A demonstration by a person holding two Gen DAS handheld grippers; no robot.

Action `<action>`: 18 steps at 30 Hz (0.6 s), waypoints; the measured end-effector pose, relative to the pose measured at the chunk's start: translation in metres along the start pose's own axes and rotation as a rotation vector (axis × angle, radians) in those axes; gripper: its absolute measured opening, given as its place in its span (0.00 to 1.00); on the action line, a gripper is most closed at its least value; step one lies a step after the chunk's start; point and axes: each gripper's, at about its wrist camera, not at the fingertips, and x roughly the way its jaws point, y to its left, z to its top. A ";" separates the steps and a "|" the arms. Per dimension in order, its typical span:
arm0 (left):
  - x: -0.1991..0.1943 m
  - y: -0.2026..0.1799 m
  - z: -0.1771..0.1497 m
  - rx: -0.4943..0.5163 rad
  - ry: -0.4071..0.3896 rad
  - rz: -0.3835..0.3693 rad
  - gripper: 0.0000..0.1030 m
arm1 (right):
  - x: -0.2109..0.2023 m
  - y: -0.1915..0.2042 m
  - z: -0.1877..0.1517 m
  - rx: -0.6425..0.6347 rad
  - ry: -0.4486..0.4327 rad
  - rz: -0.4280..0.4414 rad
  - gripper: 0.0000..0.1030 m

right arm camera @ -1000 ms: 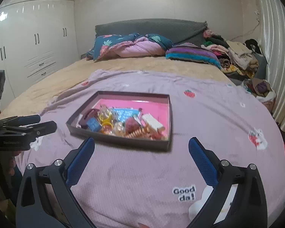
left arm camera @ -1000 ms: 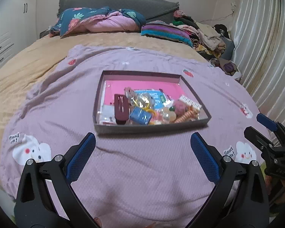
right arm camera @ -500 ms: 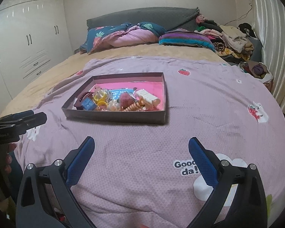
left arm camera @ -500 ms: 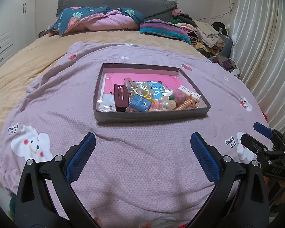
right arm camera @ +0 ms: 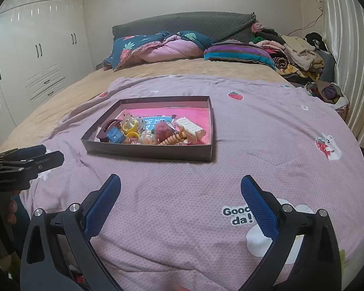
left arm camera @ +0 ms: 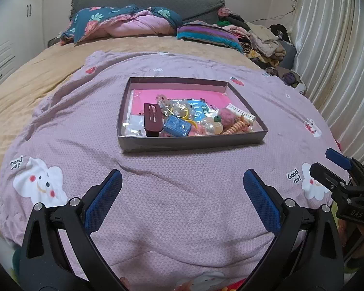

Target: Organize jewelry

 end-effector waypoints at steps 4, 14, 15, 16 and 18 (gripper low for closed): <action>-0.001 0.000 0.000 0.001 0.002 0.001 0.91 | 0.002 0.001 0.001 0.003 0.005 0.000 0.96; 0.000 -0.001 0.001 0.000 0.009 -0.003 0.91 | 0.003 0.000 0.000 0.009 0.010 0.004 0.96; 0.000 -0.001 0.001 0.000 0.010 -0.004 0.91 | 0.003 0.000 0.000 0.009 0.009 0.004 0.96; 0.000 -0.001 0.001 0.000 0.010 -0.003 0.91 | 0.003 0.000 0.000 0.009 0.009 0.003 0.96; 0.000 -0.001 0.000 0.000 0.009 -0.004 0.91 | 0.003 0.000 0.000 0.009 0.009 0.003 0.96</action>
